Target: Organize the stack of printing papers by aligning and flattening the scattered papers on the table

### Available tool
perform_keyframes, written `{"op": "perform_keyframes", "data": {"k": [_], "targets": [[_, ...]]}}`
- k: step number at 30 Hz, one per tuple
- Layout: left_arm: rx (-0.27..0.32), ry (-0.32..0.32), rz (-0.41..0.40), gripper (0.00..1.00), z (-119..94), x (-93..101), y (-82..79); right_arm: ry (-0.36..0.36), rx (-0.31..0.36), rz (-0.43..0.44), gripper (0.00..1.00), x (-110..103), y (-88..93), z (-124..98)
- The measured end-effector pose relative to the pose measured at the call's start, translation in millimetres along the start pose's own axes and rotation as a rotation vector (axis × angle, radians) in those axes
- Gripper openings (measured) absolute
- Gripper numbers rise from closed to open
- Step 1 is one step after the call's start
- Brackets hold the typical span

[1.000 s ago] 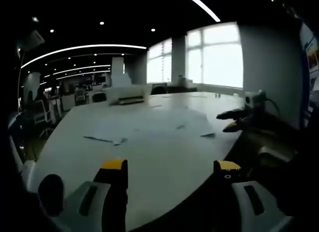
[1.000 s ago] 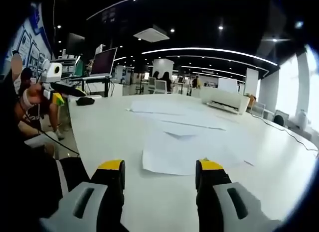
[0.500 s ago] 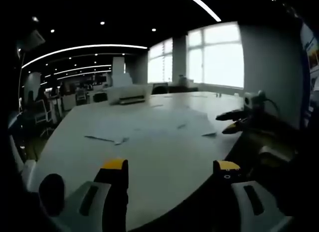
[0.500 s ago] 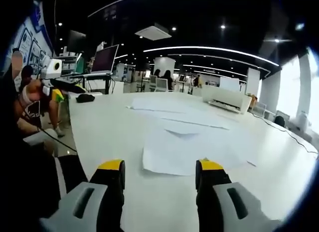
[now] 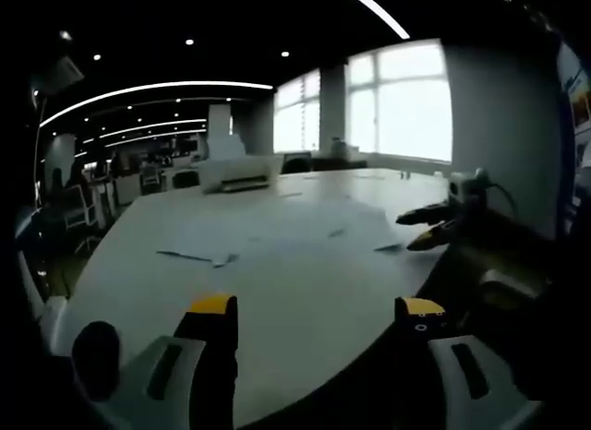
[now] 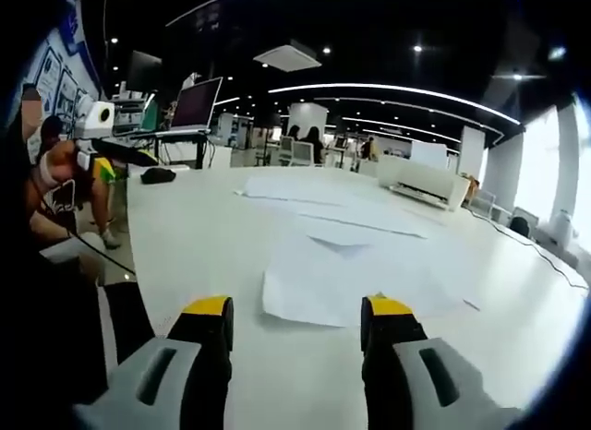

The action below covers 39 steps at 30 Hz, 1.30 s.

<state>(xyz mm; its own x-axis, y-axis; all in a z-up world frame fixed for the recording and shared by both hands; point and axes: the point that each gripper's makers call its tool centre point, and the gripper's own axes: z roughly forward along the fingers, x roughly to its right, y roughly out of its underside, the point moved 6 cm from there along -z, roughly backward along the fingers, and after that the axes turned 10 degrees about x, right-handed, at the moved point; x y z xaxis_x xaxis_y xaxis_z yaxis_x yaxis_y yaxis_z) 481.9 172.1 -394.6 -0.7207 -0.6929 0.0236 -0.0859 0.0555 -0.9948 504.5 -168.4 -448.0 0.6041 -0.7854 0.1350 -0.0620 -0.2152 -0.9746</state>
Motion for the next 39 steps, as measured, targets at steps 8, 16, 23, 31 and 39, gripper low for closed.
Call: {"op": "perform_keyframes", "data": {"k": [8, 16, 23, 31, 39], "targets": [[-0.003, -0.003, 0.001, 0.72, 0, -0.5, 0.6, 0.000, -0.012, -0.017, 0.50, 2, 3.0, 2], [-0.004, -0.004, 0.001, 0.72, 0, -1.5, 0.4, -0.004, -0.021, -0.028, 0.50, 2, 5.4, 4], [-0.005, -0.003, 0.002, 0.72, 0, -0.9, 0.4, -0.003, -0.026, -0.035, 0.49, 4, 7.0, 6], [-0.006, -0.003, -0.001, 0.72, 0, -1.1, 1.0, -0.003, -0.026, -0.039, 0.49, 5, 6.3, 9], [-0.006, -0.003, -0.001, 0.72, 0, -1.1, 1.2, -0.008, -0.019, -0.037, 0.47, 5, 6.8, 11]]}}
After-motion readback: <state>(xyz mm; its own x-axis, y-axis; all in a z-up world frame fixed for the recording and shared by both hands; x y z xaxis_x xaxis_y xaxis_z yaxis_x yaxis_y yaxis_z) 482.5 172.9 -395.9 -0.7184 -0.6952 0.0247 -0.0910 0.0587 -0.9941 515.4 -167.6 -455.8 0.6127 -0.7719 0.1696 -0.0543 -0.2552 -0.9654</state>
